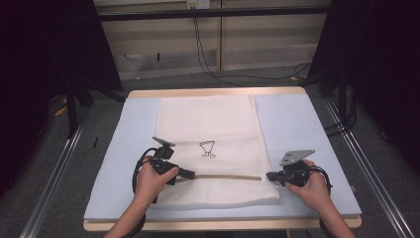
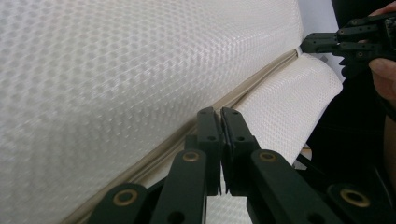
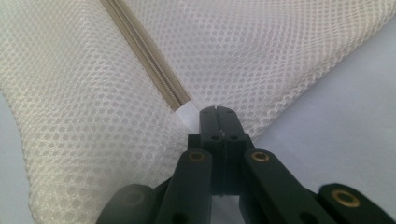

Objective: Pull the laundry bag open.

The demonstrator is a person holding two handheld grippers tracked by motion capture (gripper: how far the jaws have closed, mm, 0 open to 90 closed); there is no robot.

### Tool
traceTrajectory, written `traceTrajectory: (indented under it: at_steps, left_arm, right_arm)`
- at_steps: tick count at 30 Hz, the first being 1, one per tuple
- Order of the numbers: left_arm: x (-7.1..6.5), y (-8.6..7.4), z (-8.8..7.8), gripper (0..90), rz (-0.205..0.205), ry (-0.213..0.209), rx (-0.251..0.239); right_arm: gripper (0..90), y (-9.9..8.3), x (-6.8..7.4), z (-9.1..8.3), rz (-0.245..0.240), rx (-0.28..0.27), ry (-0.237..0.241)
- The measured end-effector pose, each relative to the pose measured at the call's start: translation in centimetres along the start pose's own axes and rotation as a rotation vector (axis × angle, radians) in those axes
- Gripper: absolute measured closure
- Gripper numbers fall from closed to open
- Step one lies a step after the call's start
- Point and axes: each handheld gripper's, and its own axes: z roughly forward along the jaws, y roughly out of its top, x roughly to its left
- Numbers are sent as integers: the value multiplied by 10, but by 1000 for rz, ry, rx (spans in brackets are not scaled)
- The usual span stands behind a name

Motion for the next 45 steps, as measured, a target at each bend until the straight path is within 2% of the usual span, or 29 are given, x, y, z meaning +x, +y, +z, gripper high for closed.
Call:
traceTrajectory:
  at_steps: [3, 5, 6, 8, 9, 12, 16, 18, 19, 23, 26, 28, 29, 31, 32, 33, 36, 40, 41, 45]
  left_arm:
    - [5, -3, -5, 874, -17, -10, 0]
    - [8, -5, -8, 874, -17, -2, -11]
    - [10, -6, -10, 874, -13, -15, -9]
    - [11, -7, -12, 874, -9, 3, -9]
    - [11, -8, -12, 874, -15, -2, -9]
    - [11, -8, -13, 874, 1, 18, -2]
    - [16, -12, -21, 874, -15, 23, -17]
    - [20, -15, -26, 874, -39, 26, -28]
    - [25, -16, -30, 874, -33, 28, -24]
    - [32, -22, -39, 874, -49, 37, -36]
    - [36, -26, -45, 874, -69, 25, -49]
    - [39, -29, -50, 874, -59, 44, -56]
    - [41, -31, -52, 874, -72, 12, -61]
    - [43, -33, -55, 874, -70, 18, -66]
    - [42, -34, -56, 874, -80, 7, -71]
    - [44, -35, -58, 874, -66, 20, -67]
    - [46, -37, -62, 874, -87, 8, -78]
    - [52, -42, -69, 874, -89, 34, -95]
    - [53, -44, -70, 874, -106, 17, -97]
    - [57, -50, -71, 874, -104, 26, -105]
  right_arm:
    - [900, 0, 0, 0, -1, 0, -6]
    - [900, 0, 0, 0, 1, 0, -7]
    - [900, 0, 0, 0, -1, -1, -6]
    - [900, 0, 0, 0, 2, -1, -7]
    - [900, 0, 0, 0, 2, -1, -7]
    - [900, 0, 0, 0, 6, -2, -5]
    - [900, 0, 0, 0, 6, -2, -6]
    - [900, -1, -1, 0, 16, -6, 6]
    - [900, -1, 0, 0, 21, -4, 9]
    - [900, -1, 0, 0, 14, -2, -3]
    - [900, -1, 0, 0, 16, -2, -2]
    - [900, -1, 0, 0, 14, -2, -4]
    - [900, -1, 0, 0, 16, -2, -5]
    - [900, -1, 0, 0, 18, -7, 4]
    - [900, -1, 0, 0, 22, -6, 5]
    - [900, -1, 0, 0, 22, -7, 7]
    - [900, -1, 0, 0, 21, -9, 6]
    - [900, -1, 0, 0, 20, -9, 6]
    - [900, -1, 0, 0, 20, -10, 3]
    - [900, -1, 0, -1, 17, -5, 0]
